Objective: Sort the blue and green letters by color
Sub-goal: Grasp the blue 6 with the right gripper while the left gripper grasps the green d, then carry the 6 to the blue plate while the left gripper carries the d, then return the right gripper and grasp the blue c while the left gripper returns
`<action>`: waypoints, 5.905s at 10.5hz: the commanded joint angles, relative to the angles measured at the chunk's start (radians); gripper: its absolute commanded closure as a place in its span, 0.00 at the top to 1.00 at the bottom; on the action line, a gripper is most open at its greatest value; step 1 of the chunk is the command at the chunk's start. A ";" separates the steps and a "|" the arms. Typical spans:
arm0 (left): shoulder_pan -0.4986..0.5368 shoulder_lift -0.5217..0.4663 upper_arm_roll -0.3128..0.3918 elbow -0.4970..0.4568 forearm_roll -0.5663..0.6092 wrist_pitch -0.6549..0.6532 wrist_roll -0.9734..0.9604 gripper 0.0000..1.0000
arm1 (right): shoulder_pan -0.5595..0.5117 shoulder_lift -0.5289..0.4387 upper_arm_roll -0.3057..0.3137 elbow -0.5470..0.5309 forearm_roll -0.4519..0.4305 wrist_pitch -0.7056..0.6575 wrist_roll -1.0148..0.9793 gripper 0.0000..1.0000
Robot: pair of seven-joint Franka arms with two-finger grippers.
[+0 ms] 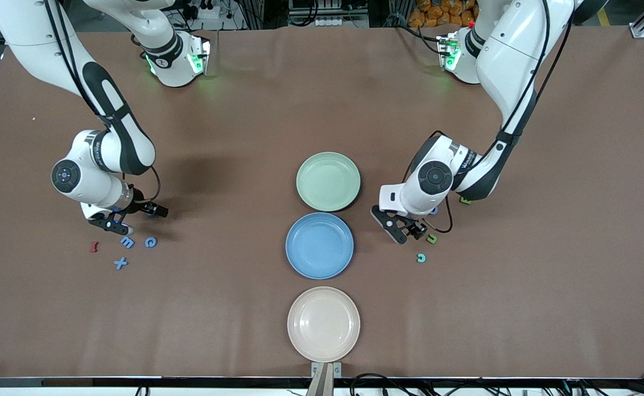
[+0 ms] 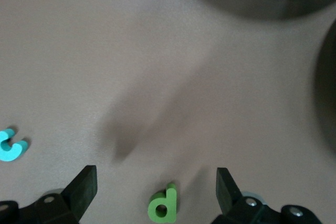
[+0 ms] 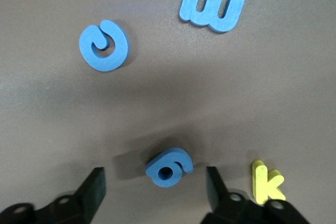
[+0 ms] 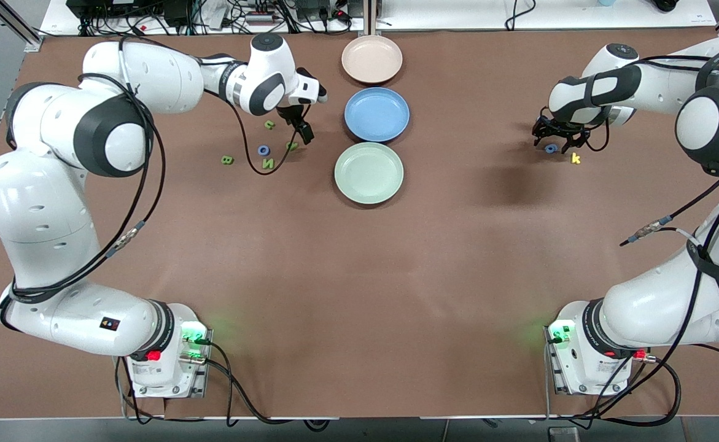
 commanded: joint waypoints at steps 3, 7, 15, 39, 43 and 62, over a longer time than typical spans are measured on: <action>0.008 -0.013 0.001 -0.052 0.020 -0.024 0.020 1.00 | 0.001 -0.002 0.001 -0.050 0.011 0.072 -0.003 0.66; 0.010 -0.028 0.006 -0.065 0.057 -0.067 0.021 1.00 | -0.004 -0.002 0.000 -0.050 0.011 0.072 -0.006 0.45; 0.010 -0.025 0.007 -0.066 0.057 -0.062 -0.005 0.58 | 0.015 -0.022 0.001 0.029 0.011 0.000 0.029 0.22; -0.226 -0.062 -0.105 0.069 0.046 -0.141 -1.153 0.00 | 0.622 0.335 0.000 0.720 0.292 0.007 0.407 1.00; -0.240 -0.031 -0.103 0.081 0.057 -0.141 -1.172 0.99 | 0.540 0.294 -0.007 0.717 0.162 -0.166 0.385 1.00; 0.224 0.018 -0.073 0.150 0.129 -0.182 -0.364 1.00 | 0.070 0.102 -0.077 0.364 0.053 -0.127 -0.423 1.00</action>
